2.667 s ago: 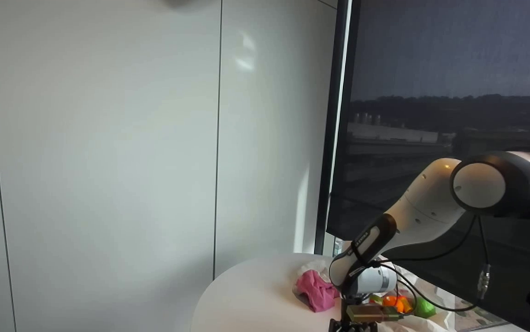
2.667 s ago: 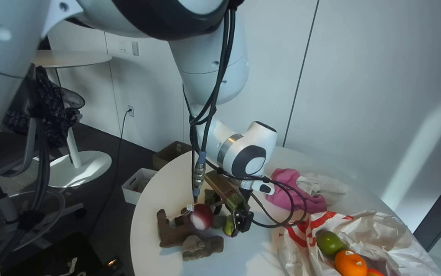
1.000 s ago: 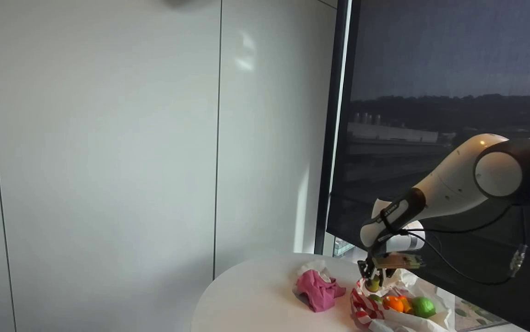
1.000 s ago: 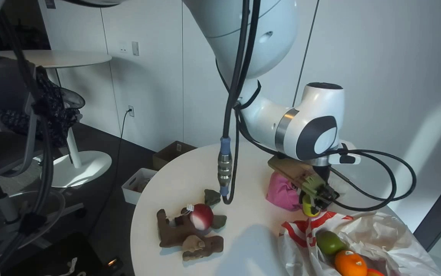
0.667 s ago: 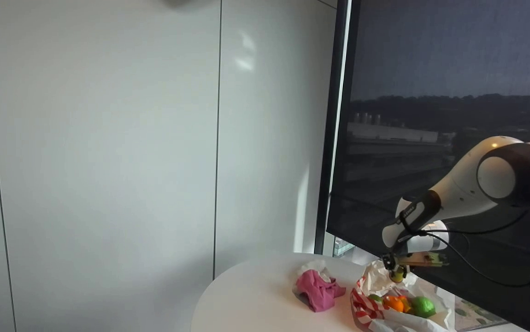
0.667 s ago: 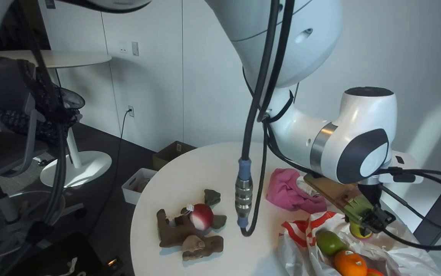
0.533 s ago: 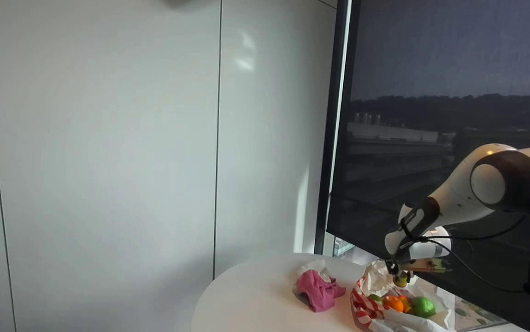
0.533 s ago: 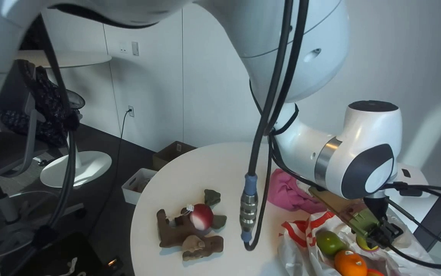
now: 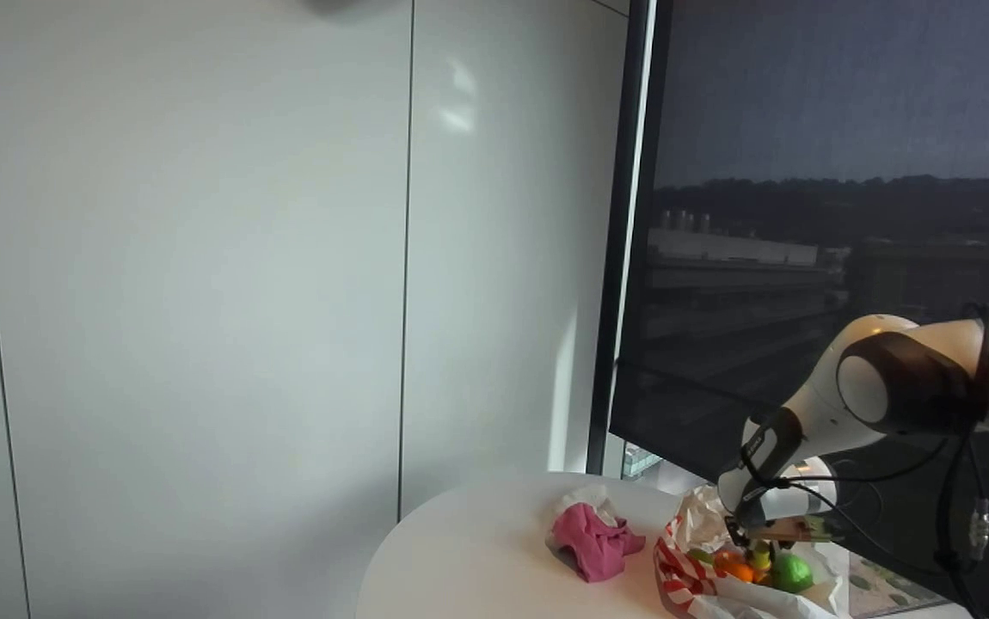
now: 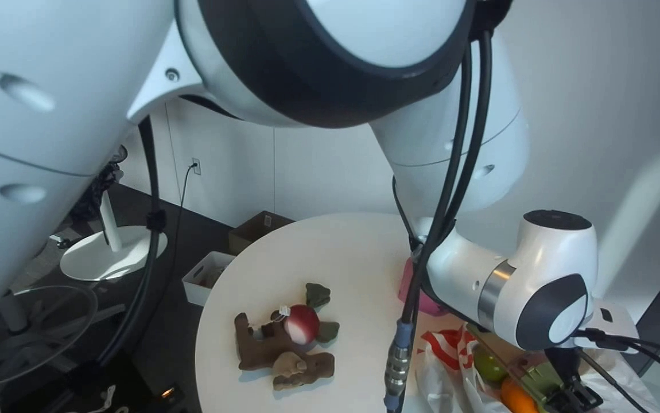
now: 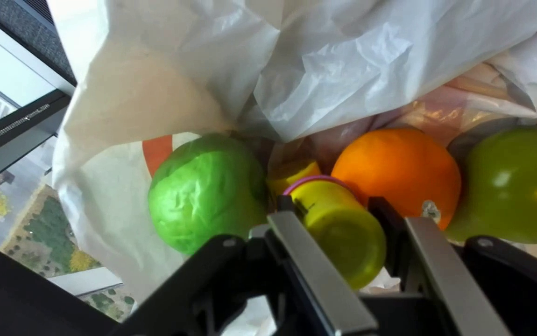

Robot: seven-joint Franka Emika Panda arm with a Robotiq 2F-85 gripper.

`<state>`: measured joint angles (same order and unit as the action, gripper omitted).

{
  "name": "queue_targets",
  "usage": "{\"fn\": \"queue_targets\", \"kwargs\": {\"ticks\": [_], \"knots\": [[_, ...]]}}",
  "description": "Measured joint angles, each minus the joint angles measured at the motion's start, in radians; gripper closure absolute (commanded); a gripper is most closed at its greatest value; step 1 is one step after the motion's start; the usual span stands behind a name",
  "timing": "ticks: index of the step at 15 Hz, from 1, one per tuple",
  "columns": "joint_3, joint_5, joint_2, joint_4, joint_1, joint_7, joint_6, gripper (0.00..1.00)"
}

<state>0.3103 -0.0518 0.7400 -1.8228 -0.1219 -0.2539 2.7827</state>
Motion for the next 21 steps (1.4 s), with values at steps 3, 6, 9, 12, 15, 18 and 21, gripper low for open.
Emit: {"fn": "queue_targets", "kwargs": {"ticks": [3, 6, 9, 12, 15, 18, 21], "knots": [[0.014, 0.002, 0.02, 0.023, -0.002, -0.012, -0.002, 0.11], [0.02, 0.002, 0.007, 0.024, 0.02, -0.028, -0.014, 0.0], [0.002, 0.002, -0.061, -0.007, 0.061, -0.032, -0.075, 0.0], [-0.097, 0.033, -0.181, -0.085, 0.065, 0.006, -0.231, 0.0], [-0.198, 0.094, -0.303, -0.19, 0.065, 0.066, -0.358, 0.0], [-0.285, 0.17, -0.399, -0.293, 0.066, 0.156, -0.444, 0.0], [-0.356, 0.232, -0.433, -0.389, 0.068, 0.277, -0.463, 0.0]]}}
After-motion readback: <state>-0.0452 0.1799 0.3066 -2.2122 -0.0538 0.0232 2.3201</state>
